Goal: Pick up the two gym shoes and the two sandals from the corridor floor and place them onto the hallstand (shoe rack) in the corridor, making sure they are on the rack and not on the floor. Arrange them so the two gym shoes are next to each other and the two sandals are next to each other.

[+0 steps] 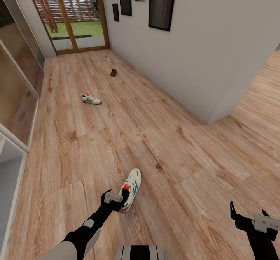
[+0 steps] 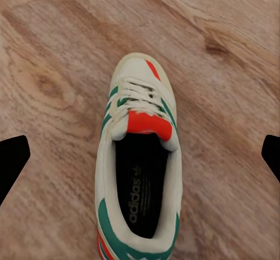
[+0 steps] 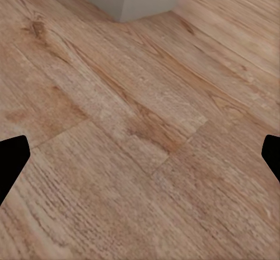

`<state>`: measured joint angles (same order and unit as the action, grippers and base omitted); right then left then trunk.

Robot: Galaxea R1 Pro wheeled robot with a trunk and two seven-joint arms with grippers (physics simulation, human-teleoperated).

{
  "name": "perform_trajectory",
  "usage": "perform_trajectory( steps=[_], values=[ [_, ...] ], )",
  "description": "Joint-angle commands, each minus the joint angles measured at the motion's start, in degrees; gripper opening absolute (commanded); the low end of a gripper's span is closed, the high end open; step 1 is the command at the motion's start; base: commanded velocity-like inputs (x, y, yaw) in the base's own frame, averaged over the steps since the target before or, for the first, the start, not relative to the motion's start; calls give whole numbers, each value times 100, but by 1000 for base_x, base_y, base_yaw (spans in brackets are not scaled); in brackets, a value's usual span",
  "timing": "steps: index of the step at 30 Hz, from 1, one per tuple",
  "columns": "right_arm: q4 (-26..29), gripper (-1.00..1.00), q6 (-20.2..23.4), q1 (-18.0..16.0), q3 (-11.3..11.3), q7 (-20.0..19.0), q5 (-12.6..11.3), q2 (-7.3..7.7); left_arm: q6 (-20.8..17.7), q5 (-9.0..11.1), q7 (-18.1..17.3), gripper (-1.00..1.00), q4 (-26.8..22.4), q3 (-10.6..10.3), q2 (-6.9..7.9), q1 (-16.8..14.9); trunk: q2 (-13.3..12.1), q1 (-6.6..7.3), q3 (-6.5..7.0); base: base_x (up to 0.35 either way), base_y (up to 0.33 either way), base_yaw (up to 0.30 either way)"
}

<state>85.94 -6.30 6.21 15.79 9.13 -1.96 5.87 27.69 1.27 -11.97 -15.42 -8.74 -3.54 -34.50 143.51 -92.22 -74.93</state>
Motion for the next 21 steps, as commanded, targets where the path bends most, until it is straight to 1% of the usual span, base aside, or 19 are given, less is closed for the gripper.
perform_trajectory(
  steps=[1,16,21],
  values=[
    [2,100,-17,3,-6,19,-21,3,17,14,-16,100,7,-5,0,-4,1,1,-3,8,0,0],
    [1,100,-14,3,-6,19,-15,2,17,14,-16,100,4,-5,-3,-4,1,1,-4,3,0,0],
    [1,100,-13,3,-6,19,-15,2,17,14,-16,100,4,-5,-5,-4,1,1,-25,0,0,0]
  ],
)
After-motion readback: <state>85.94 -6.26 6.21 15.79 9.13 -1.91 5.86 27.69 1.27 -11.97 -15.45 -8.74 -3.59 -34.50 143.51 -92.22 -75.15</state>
